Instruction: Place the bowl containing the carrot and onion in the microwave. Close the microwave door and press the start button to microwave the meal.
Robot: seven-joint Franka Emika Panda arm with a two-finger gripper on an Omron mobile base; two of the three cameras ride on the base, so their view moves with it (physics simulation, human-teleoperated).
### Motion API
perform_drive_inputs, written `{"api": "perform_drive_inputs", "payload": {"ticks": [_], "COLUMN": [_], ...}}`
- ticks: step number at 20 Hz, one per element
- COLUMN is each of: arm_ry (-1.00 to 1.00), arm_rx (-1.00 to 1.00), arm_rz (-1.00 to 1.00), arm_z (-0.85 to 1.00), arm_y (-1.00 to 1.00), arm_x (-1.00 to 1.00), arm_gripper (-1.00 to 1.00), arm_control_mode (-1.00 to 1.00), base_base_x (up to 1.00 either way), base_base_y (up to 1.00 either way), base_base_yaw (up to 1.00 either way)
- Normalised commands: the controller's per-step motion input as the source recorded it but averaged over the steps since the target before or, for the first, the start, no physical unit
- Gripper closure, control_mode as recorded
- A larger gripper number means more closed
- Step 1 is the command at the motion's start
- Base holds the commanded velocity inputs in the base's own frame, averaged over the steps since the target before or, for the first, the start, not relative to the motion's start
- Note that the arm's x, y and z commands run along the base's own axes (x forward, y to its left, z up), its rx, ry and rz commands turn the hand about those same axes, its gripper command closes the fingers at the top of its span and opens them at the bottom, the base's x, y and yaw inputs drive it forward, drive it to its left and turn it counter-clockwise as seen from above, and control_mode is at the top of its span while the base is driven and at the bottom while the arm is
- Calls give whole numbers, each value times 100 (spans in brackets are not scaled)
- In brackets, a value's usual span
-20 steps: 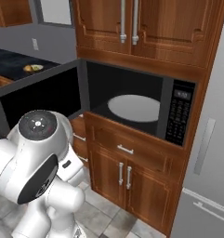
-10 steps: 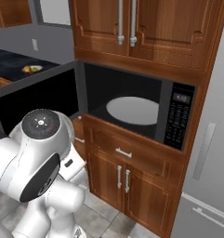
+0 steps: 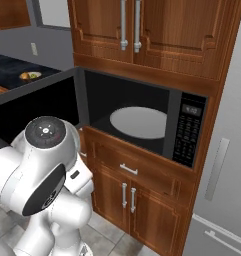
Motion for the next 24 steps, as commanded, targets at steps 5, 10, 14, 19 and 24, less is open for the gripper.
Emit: {"api": "perform_drive_inputs", "payload": {"ticks": [5, 10, 14, 19, 24], "arm_ry": [0, 0, 0, 0, 0], "arm_rx": [0, 0, 0, 0, 0], "arm_rz": [0, 0, 0, -4, -8], "arm_z": [0, -4, -8, -20, -37], "arm_y": [0, 0, 0, 0, -3], "arm_x": [13, 53, 73, 75, 78], "arm_gripper": [100, 100, 100, 100, 100], "arm_control_mode": [-100, -100, -100, -100, -100], "base_base_x": [0, 0, 0, 0, 0], "base_base_y": [0, 0, 0, 0, 0], "base_base_yaw": [0, 0, 0, 0, 0]}}
